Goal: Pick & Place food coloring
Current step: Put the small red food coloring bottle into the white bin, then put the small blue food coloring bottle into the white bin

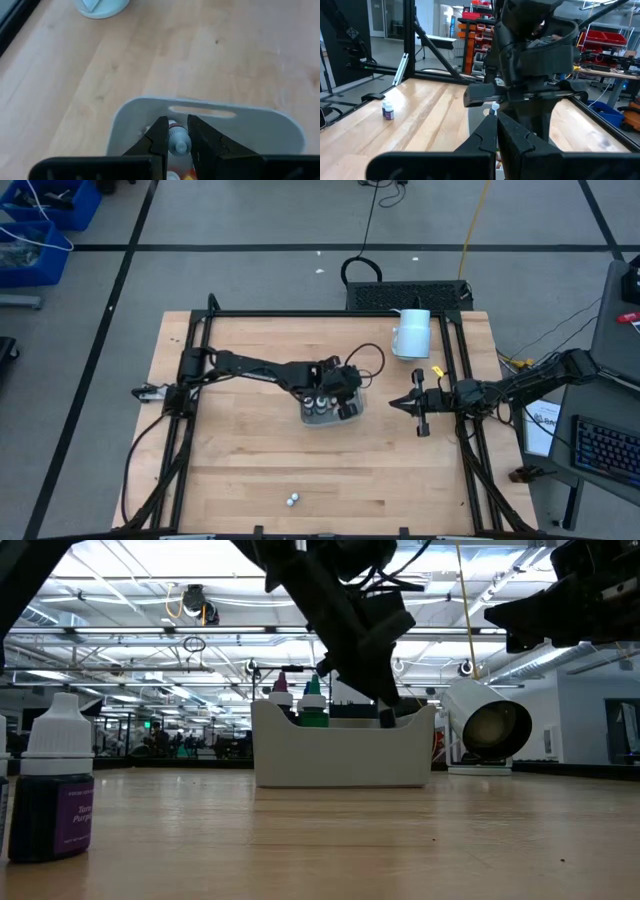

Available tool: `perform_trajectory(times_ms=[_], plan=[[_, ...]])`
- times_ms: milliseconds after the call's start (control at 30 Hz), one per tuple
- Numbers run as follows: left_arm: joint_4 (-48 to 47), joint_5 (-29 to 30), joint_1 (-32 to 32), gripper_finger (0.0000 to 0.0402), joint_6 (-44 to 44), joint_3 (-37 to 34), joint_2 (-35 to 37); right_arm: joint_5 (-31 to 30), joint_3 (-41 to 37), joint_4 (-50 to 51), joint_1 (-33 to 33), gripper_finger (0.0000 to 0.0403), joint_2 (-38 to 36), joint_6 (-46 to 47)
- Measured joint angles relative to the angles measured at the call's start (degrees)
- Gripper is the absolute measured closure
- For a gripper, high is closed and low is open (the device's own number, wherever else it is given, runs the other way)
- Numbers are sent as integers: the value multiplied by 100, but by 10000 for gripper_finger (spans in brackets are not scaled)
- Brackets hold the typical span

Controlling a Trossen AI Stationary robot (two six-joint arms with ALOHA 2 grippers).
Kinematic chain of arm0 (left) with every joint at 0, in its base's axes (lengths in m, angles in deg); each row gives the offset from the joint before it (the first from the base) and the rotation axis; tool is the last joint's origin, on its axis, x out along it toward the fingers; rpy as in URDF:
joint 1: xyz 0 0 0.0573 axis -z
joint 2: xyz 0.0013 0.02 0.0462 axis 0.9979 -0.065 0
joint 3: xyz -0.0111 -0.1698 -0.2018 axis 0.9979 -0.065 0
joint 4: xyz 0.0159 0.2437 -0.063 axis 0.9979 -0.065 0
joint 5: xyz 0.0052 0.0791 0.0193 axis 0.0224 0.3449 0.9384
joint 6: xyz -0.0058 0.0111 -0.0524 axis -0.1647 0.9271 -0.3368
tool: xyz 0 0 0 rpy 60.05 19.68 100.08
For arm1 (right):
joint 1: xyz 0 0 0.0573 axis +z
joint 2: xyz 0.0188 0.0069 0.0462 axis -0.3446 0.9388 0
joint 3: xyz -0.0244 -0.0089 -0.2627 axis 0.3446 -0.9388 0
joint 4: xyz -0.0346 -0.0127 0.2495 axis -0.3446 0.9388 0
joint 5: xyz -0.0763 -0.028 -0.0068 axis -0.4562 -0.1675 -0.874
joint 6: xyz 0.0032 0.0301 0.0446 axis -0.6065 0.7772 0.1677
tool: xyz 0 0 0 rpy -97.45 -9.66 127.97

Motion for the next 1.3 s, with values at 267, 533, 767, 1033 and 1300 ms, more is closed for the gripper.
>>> perform_trajectory(times_ms=[267,533,767,1033,1300], plan=[[-56,-128,-117,346,-65,1,-68,-2,0,-3,-1,399,4,-22],[-88,-92,-133,346,-147,-1,-441,-2,0,-31,1,399,4,-20],[-69,-86,-146,338,-132,-7,-487,-2,0,-33,0,399,4,-20],[-51,-85,-144,256,276,-7,-487,-2,0,-31,0,399,4,-20],[-251,-79,19,217,680,-7,-11,-2,-2,-31,0,399,2,-96]])
